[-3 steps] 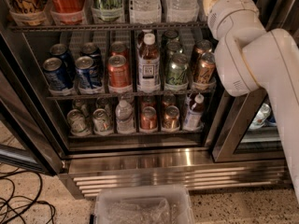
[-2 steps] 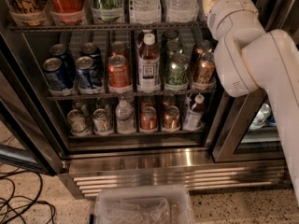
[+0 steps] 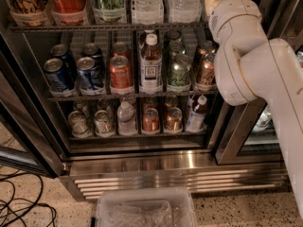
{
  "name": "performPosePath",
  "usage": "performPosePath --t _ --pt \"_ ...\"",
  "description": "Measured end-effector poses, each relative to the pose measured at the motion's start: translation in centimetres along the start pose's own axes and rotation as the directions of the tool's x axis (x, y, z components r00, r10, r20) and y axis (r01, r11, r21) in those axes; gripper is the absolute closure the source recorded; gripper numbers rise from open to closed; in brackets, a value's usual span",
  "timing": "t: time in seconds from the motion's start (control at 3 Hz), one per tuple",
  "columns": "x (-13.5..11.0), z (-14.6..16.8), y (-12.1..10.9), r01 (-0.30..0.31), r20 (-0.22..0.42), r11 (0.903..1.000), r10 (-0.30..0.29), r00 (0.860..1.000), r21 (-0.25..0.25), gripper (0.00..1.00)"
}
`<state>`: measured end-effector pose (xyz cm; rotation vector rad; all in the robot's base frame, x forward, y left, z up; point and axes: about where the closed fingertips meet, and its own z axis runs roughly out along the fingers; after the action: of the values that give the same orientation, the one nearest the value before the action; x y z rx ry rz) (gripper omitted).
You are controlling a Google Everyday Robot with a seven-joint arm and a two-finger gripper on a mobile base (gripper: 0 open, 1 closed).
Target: Pick redbull can from top shelf of fridge
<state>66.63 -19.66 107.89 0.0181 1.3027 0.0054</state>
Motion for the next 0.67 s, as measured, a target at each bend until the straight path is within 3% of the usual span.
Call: performPosePath --t 0.67 --pt "-1.04 -0.68 -0.12 0.003 0.026 1.0000 -0.003 1.000 0.006 1.00"
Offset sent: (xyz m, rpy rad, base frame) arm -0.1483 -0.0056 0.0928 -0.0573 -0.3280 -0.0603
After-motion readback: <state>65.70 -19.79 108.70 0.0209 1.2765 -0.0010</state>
